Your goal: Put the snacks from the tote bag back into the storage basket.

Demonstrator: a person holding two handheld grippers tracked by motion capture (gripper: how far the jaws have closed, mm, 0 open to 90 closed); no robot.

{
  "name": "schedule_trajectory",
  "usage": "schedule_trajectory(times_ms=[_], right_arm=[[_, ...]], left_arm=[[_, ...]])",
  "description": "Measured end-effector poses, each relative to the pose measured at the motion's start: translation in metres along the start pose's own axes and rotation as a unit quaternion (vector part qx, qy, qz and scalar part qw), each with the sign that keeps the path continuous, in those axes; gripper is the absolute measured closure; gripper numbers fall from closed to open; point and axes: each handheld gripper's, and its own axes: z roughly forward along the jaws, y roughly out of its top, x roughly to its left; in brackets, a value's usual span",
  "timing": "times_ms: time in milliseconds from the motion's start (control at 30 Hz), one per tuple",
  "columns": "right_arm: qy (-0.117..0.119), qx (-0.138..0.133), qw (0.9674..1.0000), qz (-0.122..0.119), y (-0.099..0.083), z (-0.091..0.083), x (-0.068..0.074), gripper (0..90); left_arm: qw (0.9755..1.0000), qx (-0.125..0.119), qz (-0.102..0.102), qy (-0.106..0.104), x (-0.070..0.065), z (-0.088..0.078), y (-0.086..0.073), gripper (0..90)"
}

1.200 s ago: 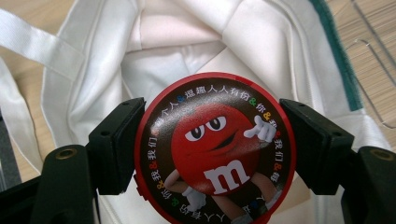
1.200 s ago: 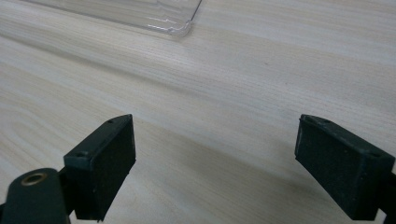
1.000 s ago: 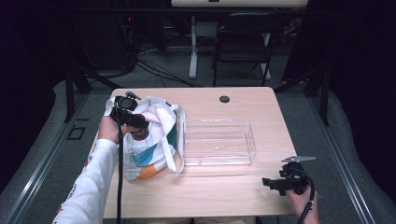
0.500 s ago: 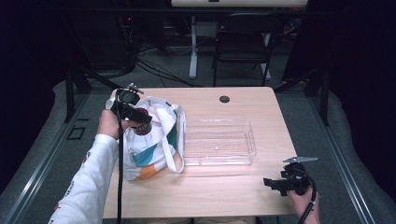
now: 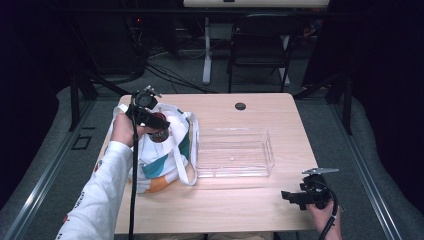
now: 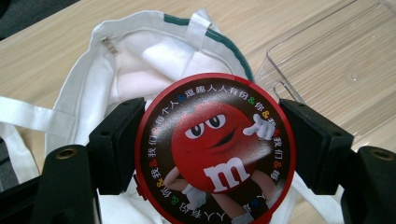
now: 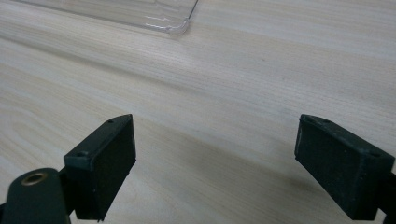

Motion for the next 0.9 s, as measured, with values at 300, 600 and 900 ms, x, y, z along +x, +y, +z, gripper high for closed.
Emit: schedule_trajectory(times_ms=[300,600,900], right_arm=[[0.006,0.008,0.9999,-0.009,0.001,0.004,0.003,12.1],[0.006,0.010,0.9998,-0.016,0.001,0.005,0.004,12.1],[0.002,0.009,0.9998,-0.016,0.001,0.005,0.003,12.4]], left_arm=[[0.9998,-0.003,0.017,-0.008,-0.021,0.001,0.012,26.7],[0.9991,-0.006,0.034,-0.024,-0.041,0.005,0.022,26.7],[0.9985,-0.004,0.043,-0.032,-0.051,0.009,0.026,26.7]])
